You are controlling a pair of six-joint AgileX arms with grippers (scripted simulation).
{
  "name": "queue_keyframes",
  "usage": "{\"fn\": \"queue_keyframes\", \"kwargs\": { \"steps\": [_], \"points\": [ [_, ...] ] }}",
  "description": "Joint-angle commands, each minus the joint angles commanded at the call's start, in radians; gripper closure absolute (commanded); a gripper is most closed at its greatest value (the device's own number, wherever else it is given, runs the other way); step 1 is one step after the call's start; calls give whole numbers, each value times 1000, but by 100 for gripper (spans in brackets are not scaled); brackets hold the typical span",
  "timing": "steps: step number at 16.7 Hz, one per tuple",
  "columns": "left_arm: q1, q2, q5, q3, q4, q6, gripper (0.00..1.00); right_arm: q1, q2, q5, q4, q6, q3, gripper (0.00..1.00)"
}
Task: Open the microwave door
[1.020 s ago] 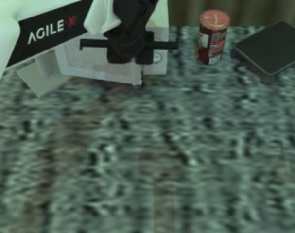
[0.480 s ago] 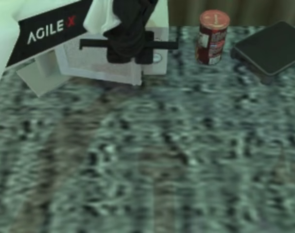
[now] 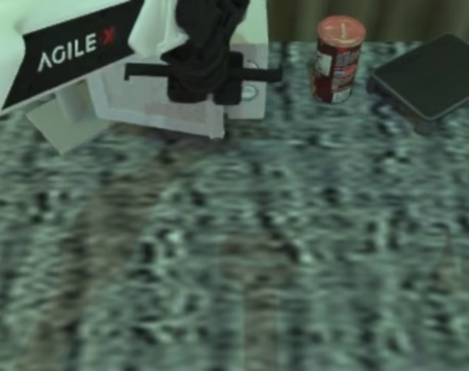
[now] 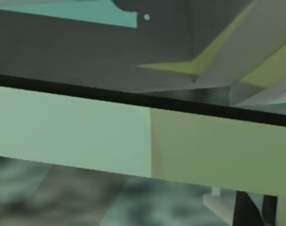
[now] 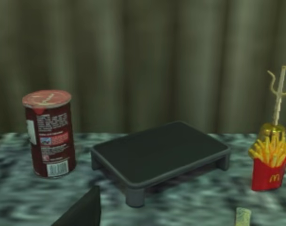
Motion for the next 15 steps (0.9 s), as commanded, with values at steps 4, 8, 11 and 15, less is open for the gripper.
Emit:
{"fn": "queue_keyframes", "kwargs": {
  "steps": [4, 8, 11, 15],
  "points": [
    [14, -56, 32, -92, 41, 71, 100, 0, 0, 0, 0, 0, 0, 0],
    [17, -77, 40, -110, 58, 87, 100, 0, 0, 0, 0, 0, 0, 0],
    [17, -77, 40, -110, 58, 87, 100, 0, 0, 0, 0, 0, 0, 0],
    [17, -77, 40, -110, 58, 87, 100, 0, 0, 0, 0, 0, 0, 0]
  ]
}}
